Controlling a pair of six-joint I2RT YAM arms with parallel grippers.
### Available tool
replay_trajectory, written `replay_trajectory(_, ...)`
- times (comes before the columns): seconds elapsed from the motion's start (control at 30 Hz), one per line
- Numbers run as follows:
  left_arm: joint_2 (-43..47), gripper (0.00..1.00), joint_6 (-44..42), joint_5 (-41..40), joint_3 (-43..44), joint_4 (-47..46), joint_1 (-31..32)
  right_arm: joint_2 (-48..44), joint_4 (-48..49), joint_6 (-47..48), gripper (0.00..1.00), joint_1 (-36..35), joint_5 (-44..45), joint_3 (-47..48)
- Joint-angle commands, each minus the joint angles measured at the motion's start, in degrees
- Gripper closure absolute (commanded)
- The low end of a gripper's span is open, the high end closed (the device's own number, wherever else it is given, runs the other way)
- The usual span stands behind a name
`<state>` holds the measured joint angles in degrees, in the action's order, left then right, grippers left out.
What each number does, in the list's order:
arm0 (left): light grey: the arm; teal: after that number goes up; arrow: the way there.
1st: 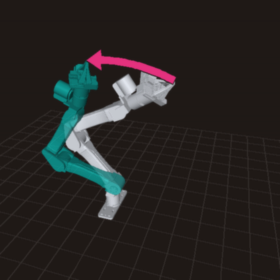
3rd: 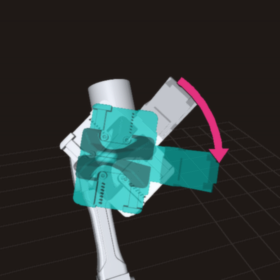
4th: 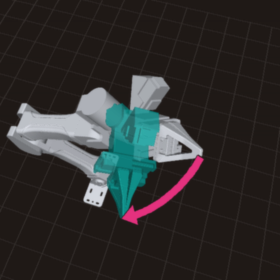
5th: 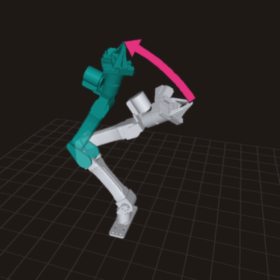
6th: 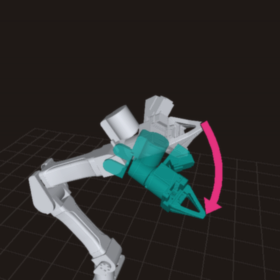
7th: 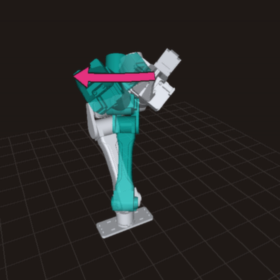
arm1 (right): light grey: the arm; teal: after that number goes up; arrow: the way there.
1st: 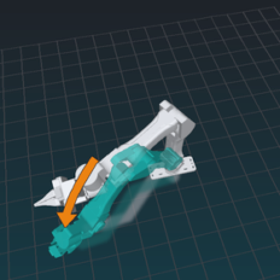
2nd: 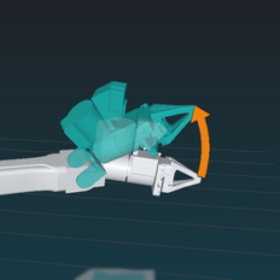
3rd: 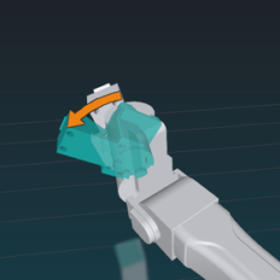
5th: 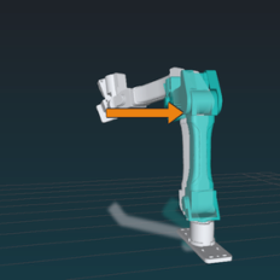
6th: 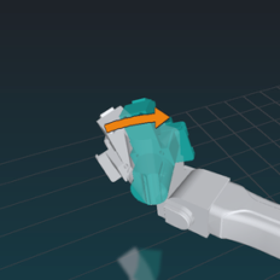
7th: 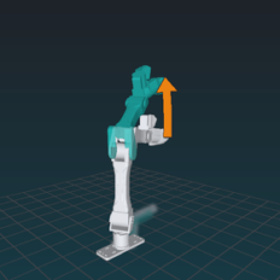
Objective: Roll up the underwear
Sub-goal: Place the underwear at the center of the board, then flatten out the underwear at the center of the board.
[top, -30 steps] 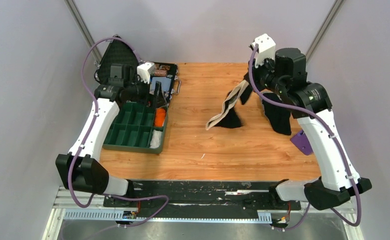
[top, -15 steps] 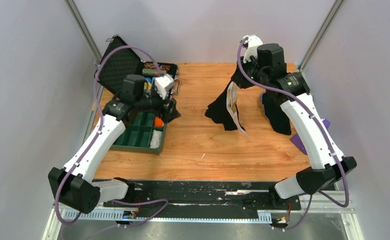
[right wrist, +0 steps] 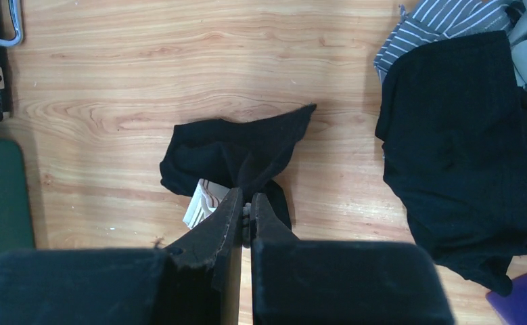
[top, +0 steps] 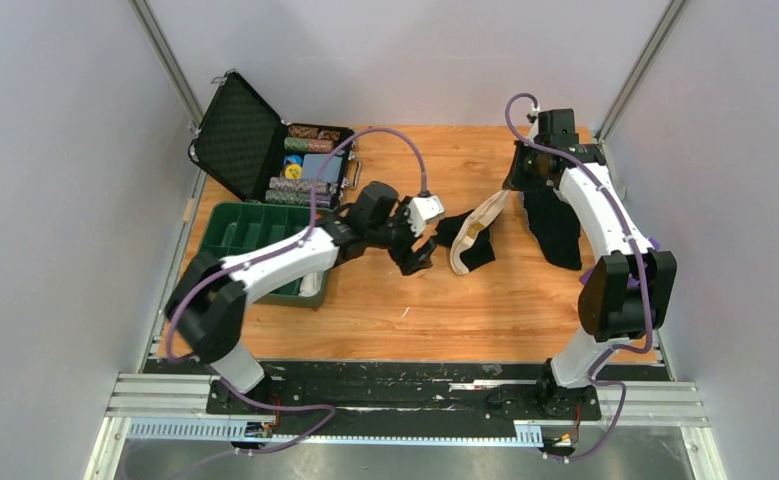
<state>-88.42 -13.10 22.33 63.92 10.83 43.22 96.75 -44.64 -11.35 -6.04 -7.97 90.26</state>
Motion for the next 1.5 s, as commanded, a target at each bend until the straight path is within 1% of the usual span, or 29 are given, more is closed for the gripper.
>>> replay_trajectory(0.0,-12.1,0.17,18.33,-1.18,9.02,-8.49,1.34,-0.44,4.37,-1.7,1.0,1.67,-3.64,-0.02)
replay_trajectory(0.03,-13.96,0.19,23.55,-0.74,11.11,-8.56,1.34,-0.09,4.39,-1.85,1.0,2.07,-3.97,-0.12)
replay_trajectory(0.07,-17.31,0.21,26.37,-0.33,11.83,-9.54,1.34,0.31,4.37,-2.09,1.0,2.48,-4.27,-0.16)
replay_trajectory(0.1,-18.72,0.22,32.15,-0.15,12.61,-10.05,1.34,0.72,4.39,-2.44,1.0,2.85,-4.61,-0.19)
replay_trajectory(0.13,-21.09,0.22,34.98,-0.43,12.75,-12.42,1.29,1.11,4.39,-2.77,1.0,3.22,-4.94,-0.13)
replay_trajectory(0.17,-22.01,0.22,40.24,-1.6,13.01,-13.2,1.36,1.51,4.37,-3.34,1.0,3.47,-5.09,-0.02)
replay_trajectory(0.23,-24.18,0.22,45.73,-3.33,13.42,-13.77,1.57,2.17,4.38,-4.1,1.0,3.86,-5.54,0.21)
replay_trajectory(0.3,-25.54,0.24,48.47,-3.85,13.2,-13.76,1.67,2.56,4.34,-4.64,1.0,4.01,-5.99,0.3)
replay_trajectory(0.4,-27.37,0.26,51.2,-2.76,12.48,-13.96,1.69,2.81,4.34,-5.37,1.0,4.02,-6.32,0.36)
replay_trajectory(0.5,-29.12,0.29,53.72,2.13,11.17,-18.34,1.69,2.89,4.68,-5.78,1.0,4.02,-6.36,-0.02)
replay_trajectory(0.57,-31.55,0.31,54.51,4.92,11.99,-19.46,1.69,2.79,4.81,-5.78,1.0,4.02,-6.4,-0.21)
replay_trajectory(0.67,-33.62,0.36,56.15,3.84,13.23,-17.45,1.69,2.54,4.82,-5.74,1.0,4.1,-6.21,-0.58)
replay_trajectory(0.77,-34.56,0.44,57.71,2.41,13.16,-14.76,1.65,2.23,4.73,-5.63,1.0,4.11,-6.18,-0.89)
replay_trajectory(0.83,-34.47,0.46,58.38,2.05,12.71,-14.38,1.68,2.06,4.72,-5.59,1.0,4.19,-6.2,-1.12)
replay_trajectory(1.07,-36.94,0.46,60.11,6.5,12.6,-17.84,1.98,2.03,4.82,-5.96,1.0,4.75,-6.62,-1.84)
replay_trajectory(1.17,-39.01,0.48,60.51,8.36,13.61,-18.6,2.23,2.07,4.69,-5.87,1.0,5.05,-6.62,-1.66)
replay_trajectory(1.23,-40.22,0.55,60.63,9.48,14.91,-17.93,2.42,2.13,4.73,-5.98,1.0,5.4,-6.63,-1.53)
replay_trajectory(1.27,-40.54,0.63,60.6,9.6,15.53,-17.33,2.46,2.22,4.74,-5.97,1.0,5.42,-6.76,-1.48)
replay_trajectory(1.3,-40.85,0.68,60.5,9.41,15.75,-16.85,2.47,2.24,4.74,-6.01,1.0,5.46,-6.71,-1.49)
replay_trajectory(1.33,-40.77,0.76,59.98,8.24,16.2,-15.15,2.44,2.15,4.74,-5.97,1.0,5.43,-6.68,-1.55)
replay_trajectory(1.37,-40.34,0.8,59.05,7.28,16.39,-14.13,2.37,2.13,4.7,-5.92,1.0,5.45,-6.71,-1.6)
replay_trajectory(1.4,-39.37,0.88,58.49,5.2,16.69,-12.09,2.17,2.15,4.55,-5.89,1.0,5.44,-6.9,-1.71)
replay_trajectory(1.43,-38.62,0.92,56.77,3.61,16.73,-11.59,1.93,2.01,4.36,-5.8,1.0,5.46,-7.22,-1.68)
replay_trajectory(1.47,-36.88,0.98,55.5,3.12,16.86,-10.21,1.27,1.91,4.11,-5.52,1.0,5.49,-7.5,-1.55)
